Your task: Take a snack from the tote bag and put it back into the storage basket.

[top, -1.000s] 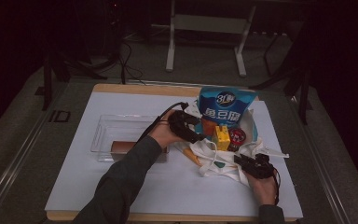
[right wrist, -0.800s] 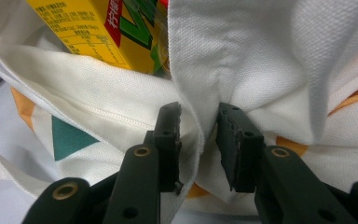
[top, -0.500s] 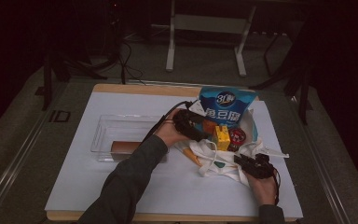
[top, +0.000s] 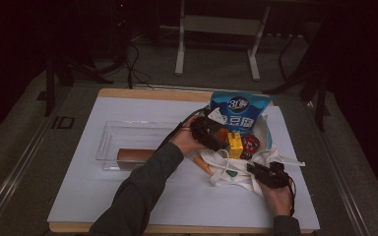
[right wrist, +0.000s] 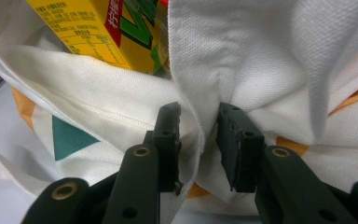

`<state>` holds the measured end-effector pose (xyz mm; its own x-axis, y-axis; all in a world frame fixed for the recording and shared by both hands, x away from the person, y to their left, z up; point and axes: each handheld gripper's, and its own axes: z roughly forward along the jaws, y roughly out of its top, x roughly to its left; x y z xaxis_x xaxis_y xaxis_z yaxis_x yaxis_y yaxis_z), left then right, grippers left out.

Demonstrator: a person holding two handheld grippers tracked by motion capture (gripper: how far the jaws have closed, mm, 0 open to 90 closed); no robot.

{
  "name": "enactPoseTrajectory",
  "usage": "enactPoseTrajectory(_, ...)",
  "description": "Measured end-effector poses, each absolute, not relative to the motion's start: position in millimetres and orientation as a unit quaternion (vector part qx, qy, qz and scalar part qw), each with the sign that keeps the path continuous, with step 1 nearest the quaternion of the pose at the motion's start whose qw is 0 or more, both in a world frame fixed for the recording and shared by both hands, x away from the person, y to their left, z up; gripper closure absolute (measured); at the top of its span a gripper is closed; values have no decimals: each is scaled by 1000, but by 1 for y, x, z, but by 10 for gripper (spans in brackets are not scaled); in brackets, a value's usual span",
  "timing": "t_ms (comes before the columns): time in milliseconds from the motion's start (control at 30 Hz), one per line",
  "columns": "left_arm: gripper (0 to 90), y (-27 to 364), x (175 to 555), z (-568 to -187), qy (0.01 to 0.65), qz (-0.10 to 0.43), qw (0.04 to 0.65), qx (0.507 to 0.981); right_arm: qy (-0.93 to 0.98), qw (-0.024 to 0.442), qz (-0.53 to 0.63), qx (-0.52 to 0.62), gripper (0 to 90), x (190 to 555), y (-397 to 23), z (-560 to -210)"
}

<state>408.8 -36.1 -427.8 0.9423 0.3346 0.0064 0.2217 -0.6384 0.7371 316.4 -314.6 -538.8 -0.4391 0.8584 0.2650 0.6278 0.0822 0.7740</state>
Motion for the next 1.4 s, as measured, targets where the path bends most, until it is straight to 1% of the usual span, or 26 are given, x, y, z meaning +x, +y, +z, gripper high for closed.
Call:
enactPoseTrajectory(233,264,-40,411,-433,151,62,396,903,724,128,442,514,687,316,-315,-539)
enactPoseTrajectory(600,201,-44,415,-439,150,49,399,903,724,128,442,514,685,316,-315,-539)
enactPoseTrajectory(933,183,-50,417,-444,141,30,395,907,724,128,442,513,682,317,-315,-539)
enactPoseTrajectory(1133,167,-58,416,-446,134,31,388,912,724,128,442,513,681,317,-315,-539)
enactPoseTrajectory(1200,147,-61,416,-447,130,36,382,914,724,128,442,513,681,317,-315,-539)
enactPoseTrajectory(1400,148,-69,417,-451,123,37,373,919,724,127,443,513,681,317,-315,-539)
